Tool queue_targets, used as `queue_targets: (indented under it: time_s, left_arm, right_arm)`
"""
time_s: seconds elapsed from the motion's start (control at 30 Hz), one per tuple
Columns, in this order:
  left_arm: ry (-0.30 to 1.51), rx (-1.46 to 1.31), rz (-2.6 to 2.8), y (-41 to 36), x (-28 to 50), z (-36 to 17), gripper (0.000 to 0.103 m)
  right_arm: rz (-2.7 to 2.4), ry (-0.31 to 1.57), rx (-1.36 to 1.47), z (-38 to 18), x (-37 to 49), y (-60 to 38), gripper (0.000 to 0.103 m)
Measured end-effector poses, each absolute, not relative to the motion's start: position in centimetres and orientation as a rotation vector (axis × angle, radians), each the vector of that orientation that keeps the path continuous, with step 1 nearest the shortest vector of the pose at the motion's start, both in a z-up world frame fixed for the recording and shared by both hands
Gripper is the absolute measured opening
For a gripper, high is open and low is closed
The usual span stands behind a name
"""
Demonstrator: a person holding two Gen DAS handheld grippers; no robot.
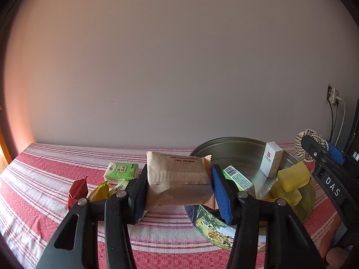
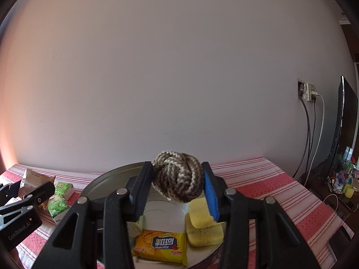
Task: Organize objects
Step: 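Carry the pastry packet and twine ball over the tin with both tools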
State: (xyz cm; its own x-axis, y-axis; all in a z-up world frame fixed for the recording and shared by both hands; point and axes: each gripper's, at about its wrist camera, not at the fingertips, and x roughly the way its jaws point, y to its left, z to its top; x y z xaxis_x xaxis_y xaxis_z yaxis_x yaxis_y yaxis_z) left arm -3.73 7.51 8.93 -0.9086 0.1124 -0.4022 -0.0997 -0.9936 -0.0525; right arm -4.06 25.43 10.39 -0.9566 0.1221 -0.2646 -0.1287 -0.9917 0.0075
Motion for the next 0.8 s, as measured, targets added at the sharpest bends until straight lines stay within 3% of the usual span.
queue_targets:
  time_s: [0.8]
  left_arm:
    - [0.016,-0.642,2.84,15.2,-5.2,7.5,0.054]
  right_arm:
    - [2.896,-0.043,-0.468,9.1,-6.9,29.9,0.044]
